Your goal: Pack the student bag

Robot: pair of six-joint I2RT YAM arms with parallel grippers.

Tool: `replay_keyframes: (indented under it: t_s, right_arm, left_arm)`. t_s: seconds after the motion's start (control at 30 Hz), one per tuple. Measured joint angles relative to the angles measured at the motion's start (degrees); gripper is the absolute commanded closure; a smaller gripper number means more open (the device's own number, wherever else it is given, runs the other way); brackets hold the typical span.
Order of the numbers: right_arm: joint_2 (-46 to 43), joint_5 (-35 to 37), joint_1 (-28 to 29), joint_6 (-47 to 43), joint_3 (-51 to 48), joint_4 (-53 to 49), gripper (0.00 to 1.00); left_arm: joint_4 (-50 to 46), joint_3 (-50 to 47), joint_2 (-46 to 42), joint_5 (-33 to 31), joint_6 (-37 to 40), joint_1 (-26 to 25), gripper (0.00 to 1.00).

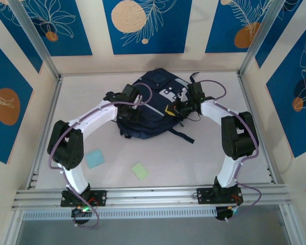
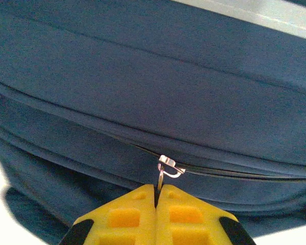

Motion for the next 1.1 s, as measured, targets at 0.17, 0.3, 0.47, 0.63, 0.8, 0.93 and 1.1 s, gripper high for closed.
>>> replay_keyframes:
  t_s: [0.17, 0.3, 0.47, 0.63, 0.8, 0.93, 1.1]
  right_arm:
    - [2.95, -1.66, -3.13, -5.49, 5.22, -6.16, 1.00]
    - [7.58, -2.73, -5.99, -7.04, 10.36, -9.31, 0.83]
    - [8.11, -2.38, -8.79, -4.04, 12.13, -6.32, 0.42]
    - [0.11, -0.28, -9.35, -0.48, 6.03, -4.66, 0.25]
    - [-14.82, 2.34, -9.35, 3.04, -4.42, -4.81, 0.24]
    - [-21.79, 3.13, -8.90, 5.97, -10.45, -4.31, 0.24]
    - [-23.08, 3.43, -7.93, 10.45, -16.24, -3.08, 0.28]
  left_arm:
    - [1.73, -2.08, -1.05, 3.78, 4.50, 0.48, 1.00]
    - [3.50, -3.48, -3.06, 7.45, 6.78, -4.02, 1.00]
    - [4.48, -3.48, -3.48, 12.57, 5.70, -9.03, 1.00]
    - [4.00, 0.42, -1.42, 16.52, 3.87, -10.54, 1.00]
    - [4.55, 7.56, 3.58, 19.80, 2.67, -10.60, 1.00]
    - [5.90, 9.35, 5.66, 20.72, 2.62, -11.23, 1.00]
    - [6.45, 9.40, 6.03, 20.70, 2.62, -11.80, 1.00]
